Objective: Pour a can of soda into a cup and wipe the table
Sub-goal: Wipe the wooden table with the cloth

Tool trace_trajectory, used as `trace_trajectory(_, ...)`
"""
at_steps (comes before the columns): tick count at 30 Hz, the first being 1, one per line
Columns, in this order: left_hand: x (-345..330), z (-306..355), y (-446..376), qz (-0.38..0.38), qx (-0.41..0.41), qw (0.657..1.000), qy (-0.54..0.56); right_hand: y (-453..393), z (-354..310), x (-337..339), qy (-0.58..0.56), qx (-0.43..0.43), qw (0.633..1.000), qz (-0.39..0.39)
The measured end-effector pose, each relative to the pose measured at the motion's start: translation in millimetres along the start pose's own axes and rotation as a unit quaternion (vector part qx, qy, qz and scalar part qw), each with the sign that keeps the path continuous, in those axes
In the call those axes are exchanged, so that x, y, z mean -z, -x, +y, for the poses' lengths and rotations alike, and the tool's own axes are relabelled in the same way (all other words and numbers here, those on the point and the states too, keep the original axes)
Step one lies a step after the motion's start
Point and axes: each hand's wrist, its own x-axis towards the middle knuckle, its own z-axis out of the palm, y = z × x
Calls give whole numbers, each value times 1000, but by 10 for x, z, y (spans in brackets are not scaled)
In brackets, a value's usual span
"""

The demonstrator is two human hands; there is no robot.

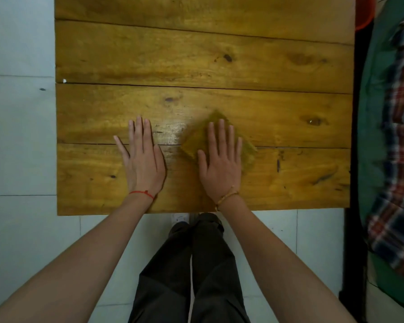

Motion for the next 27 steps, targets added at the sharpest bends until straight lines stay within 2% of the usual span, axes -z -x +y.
trace_trajectory(5,28,61,-259,-11,-34,999,-27,-177,595,243,20,-159,987,7)
trace_trajectory(8,69,83,-555,-11,-57,998,-32,-603,631,337,12,-191,981,25)
trace_trajectory(11,84,141,-863,-4,-52,998,-41,-1001,355,328,0,-165,986,33)
trace_trajectory(16,34,224,-1152,-1,-17,999,-38,-1248,-223,235,-11,-16,999,40)
trace_trajectory(20,28,217,-1148,3,-13,1000,-27,-1367,-108,281,3,33,999,34)
trace_trajectory(22,52,223,-1144,3,-13,1000,-22,-1592,16,350,3,-31,999,43)
trace_trajectory(25,78,249,-1149,-1,-14,999,-38,-2020,14,437,-19,-197,978,59)
trace_trajectory(27,75,244,-1159,-6,-11,999,-44,-2165,-149,442,-15,-234,969,72)
